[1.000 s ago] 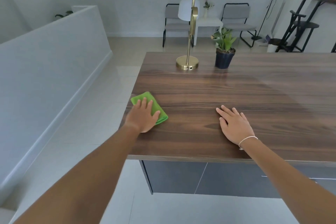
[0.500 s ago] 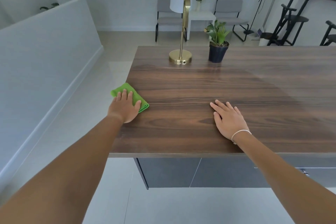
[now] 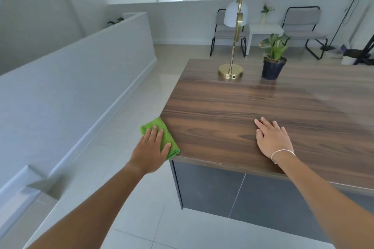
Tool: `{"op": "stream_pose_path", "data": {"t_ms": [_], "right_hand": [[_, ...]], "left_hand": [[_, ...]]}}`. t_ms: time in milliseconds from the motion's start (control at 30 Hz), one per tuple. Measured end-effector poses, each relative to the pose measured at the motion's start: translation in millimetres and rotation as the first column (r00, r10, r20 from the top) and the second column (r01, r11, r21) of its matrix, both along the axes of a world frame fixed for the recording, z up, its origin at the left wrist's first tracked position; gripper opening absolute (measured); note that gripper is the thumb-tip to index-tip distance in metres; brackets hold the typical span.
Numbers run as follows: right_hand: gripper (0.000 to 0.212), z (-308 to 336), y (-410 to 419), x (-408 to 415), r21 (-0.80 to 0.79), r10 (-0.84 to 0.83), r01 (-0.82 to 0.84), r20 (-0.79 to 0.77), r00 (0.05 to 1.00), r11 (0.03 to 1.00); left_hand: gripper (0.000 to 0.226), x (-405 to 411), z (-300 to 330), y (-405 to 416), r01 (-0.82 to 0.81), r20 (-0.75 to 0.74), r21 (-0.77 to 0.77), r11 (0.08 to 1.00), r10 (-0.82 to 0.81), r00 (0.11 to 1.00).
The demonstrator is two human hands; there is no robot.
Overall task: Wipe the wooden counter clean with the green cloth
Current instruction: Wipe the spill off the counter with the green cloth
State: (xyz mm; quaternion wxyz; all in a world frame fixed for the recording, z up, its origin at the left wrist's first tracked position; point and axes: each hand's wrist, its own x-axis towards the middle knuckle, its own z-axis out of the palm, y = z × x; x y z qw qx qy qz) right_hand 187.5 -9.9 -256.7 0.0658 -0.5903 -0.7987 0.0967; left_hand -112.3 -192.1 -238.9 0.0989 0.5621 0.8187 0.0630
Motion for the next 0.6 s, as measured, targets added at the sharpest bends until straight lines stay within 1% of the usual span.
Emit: {"op": "stream_pose_path", "data": {"t_ms": [200,333,433,500,600], "right_hand": [[0.047,-2.6,1.8,-1.5,0.026,0.001,-0.001,0.003,1.000,1.000],[0.047,-2.6,0.7,-1.8,0.018,0.000,0.001,-0.020,1.000,1.000],[0.047,-1.3,0.7,-2.5,0.011,0.000,0.001,-0.023,1.000,1.000],[0.047,-1.6,1.4,-0.8,0.012,-0.001,0.001,-0.022,1.000,1.000],[0.047,-1.1,1.6,1.3,0.012,0.003,-0.002,-0.022,1.000,1.000]], "left_hand": [[0.062,16.0,2.9,26.0,-0.002,-0.028,0.008,1.000,0.002,1.000],[0.064,63.6,-0.8,66.8,0.129,-0.118,-0.021,0.991,-0.131,0.984],[0.065,107.8,-4.3,95.7,0.250,-0.081,0.000,0.968,-0.250,0.965],[0.065,117.7,-5.8,104.1,0.300,-0.083,0.006,0.954,-0.298,0.951],[0.064,107.5,-8.1,97.5,0.345,-0.107,0.022,0.938,-0.341,0.934]]}}
